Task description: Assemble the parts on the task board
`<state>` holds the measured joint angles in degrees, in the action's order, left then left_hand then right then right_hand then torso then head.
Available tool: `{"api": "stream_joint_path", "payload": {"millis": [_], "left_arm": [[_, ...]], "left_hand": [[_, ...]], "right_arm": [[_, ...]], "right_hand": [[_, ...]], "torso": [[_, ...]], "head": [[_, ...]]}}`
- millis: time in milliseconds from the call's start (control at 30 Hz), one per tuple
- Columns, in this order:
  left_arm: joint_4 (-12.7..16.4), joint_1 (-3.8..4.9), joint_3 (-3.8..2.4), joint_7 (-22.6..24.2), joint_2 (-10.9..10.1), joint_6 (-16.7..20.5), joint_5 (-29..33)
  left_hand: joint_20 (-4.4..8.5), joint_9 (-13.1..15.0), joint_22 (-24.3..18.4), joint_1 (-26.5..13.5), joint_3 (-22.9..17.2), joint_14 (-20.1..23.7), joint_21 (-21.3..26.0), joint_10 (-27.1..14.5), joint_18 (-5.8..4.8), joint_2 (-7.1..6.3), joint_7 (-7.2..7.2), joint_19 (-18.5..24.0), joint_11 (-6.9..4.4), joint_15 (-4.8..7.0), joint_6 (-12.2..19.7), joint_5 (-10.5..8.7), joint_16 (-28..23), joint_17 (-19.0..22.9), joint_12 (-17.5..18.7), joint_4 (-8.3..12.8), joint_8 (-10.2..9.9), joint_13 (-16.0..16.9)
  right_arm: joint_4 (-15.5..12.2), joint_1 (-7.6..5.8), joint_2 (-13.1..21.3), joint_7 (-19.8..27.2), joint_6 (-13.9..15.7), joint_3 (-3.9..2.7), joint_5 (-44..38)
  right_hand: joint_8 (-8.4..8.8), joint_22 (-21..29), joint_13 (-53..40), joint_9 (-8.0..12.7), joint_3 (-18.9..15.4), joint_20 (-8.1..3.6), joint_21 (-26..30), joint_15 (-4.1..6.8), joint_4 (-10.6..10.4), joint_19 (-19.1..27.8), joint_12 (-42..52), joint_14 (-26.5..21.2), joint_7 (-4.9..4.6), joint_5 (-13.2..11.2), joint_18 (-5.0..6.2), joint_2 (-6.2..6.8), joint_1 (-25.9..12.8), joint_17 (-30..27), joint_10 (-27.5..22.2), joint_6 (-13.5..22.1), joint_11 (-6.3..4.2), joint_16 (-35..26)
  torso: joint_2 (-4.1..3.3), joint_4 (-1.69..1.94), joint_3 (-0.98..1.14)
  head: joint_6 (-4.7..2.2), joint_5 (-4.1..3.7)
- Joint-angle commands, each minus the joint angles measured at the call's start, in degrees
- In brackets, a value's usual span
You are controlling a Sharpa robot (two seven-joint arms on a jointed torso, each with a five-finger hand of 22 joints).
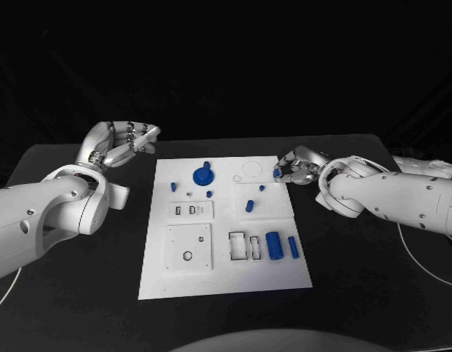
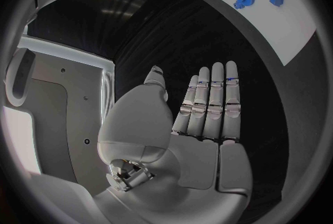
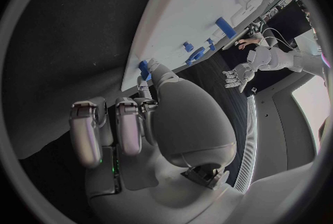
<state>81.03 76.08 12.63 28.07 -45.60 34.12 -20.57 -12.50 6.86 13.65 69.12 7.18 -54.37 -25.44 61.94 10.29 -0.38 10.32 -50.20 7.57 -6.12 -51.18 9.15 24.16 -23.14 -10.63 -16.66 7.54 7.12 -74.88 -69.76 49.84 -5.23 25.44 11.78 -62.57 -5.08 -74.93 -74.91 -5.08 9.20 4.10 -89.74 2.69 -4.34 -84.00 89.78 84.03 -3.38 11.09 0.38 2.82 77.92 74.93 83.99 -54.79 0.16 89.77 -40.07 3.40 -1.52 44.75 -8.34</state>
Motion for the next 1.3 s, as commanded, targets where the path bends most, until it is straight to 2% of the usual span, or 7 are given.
{"api": "stream_joint_path", "payload": {"millis": [33,333,567,900,1100,1300], "left_arm": [[0.15,0.03,-0.04,0.79,0.04,-0.63,0.15],[0.11,0.03,-0.05,0.78,0.06,-0.62,0.15],[0.08,0.03,-0.05,0.8,0.11,-0.62,0.15],[0.09,0.03,-0.04,0.81,0.06,-0.55,0.15],[0.12,0.03,-0.04,0.81,0.06,-0.52,0.15],[0.05,0.03,-0.04,0.82,0.07,-0.55,0.15]], "left_hand": [[-0.27,0.06,-0.05,0.45,0.37,0.31,0.37,-0.39,0.13,0.35,0.33,0.29,0.12,0.1,0.22,-0.1,-0.38,0.07,0.02,-0.07,-0.36,0.06],[-0.27,0.06,-0.05,0.45,0.37,0.31,0.37,-0.39,0.13,0.35,0.33,0.29,0.12,0.1,0.22,-0.1,-0.38,0.07,0.02,-0.07,-0.36,0.06],[-0.28,0.06,-0.09,0.51,0.4,0.34,0.44,-0.4,0.13,0.38,0.34,0.29,0.12,0.09,0.23,-0.07,-0.38,0.09,0.01,-0.07,-0.36,0.07],[-0.28,0.06,-0.09,0.51,0.4,0.34,0.44,-0.4,0.13,0.38,0.34,0.29,0.12,0.09,0.23,-0.07,-0.38,0.09,0.01,-0.07,-0.36,0.07],[-0.28,0.06,-0.09,0.51,0.4,0.34,0.44,-0.4,0.13,0.38,0.34,0.29,0.12,0.09,0.23,-0.07,-0.38,0.09,0.01,-0.07,-0.36,0.07],[-0.28,0.06,-0.09,0.51,0.4,0.34,0.44,-0.4,0.13,0.38,0.34,0.29,0.12,0.09,0.23,-0.07,-0.38,0.09,0.01,-0.07,-0.36,0.07]], "right_arm": [[0.05,0.04,-0.1,-0.29,-0.6,-0.01,-0.6],[0.15,0.04,-0.13,-0.5,-0.83,-0.01,-0.6],[0.14,0.04,-0.26,-0.9,-0.67,-0.01,-0.67],[0.17,0.04,-0.53,-1.04,-0.65,-0.01,-0.77],[-0.06,0.04,-0.47,0.04,1.08,-0.01,-0.57],[-1.17,0.03,-0.31,2.04,4.98,-0.04,2.19]], "right_hand": [[-0.19,-15.07,-15.09,-0.07,0.25,-0.47,-0.26,0.27,0.01,-6.0,0.22,5.97,0.05,0.12,-0.38,-0.21,0.31,15.07,6.01,-0.45,-0.23,0.23],[-0.41,-15.07,-15.09,-0.11,0.41,-0.57,-0.26,0.37,-0.17,-6.0,0.22,5.97,0.19,0.03,-0.38,-0.66,0.25,15.07,6.01,-1.46,-0.37,0.23],[-1.04,-15.07,-15.09,-0.3,0.86,-0.74,-0.26,0.54,-0.31,-6.0,0.22,5.97,0.35,0.3,-0.38,-1.68,0.44,15.07,6.01,-3.9,-0.55,0.23],[-1.72,-15.07,-15.09,-0.53,1.18,-0.89,-0.26,0.65,0.15,-6.0,0.22,5.97,0.42,0.56,-0.38,-2.28,1.03,15.07,6.01,-6.64,-0.62,0.23],[-1.87,-15.07,-15.09,-0.59,1.16,-0.92,-0.26,0.67,0.17,-6.0,0.22,5.97,0.45,0.59,-0.38,-2.44,1.0,15.07,6.01,-7.35,-0.63,0.23],[-2.05,-15.07,-15.09,-0.66,1.11,-0.94,-0.26,0.67,0.29,-6.0,0.22,5.97,0.37,0.84,-0.38,-2.51,1.05,15.07,6.01,-8.18,-0.53,0.23]], "torso": [[-0.01,0.01,0.0],[0.01,0.01,0.01],[-0.01,0.03,0.0],[-0.01,0.04,-0.04],[-0.01,0.02,-0.02],[0.03,0.02,0.0]], "head": [[-0.01,0.03],[0.05,0.09],[-0.08,0.16],[-0.14,0.22],[-0.21,0.29],[-0.37,0.6]]}}
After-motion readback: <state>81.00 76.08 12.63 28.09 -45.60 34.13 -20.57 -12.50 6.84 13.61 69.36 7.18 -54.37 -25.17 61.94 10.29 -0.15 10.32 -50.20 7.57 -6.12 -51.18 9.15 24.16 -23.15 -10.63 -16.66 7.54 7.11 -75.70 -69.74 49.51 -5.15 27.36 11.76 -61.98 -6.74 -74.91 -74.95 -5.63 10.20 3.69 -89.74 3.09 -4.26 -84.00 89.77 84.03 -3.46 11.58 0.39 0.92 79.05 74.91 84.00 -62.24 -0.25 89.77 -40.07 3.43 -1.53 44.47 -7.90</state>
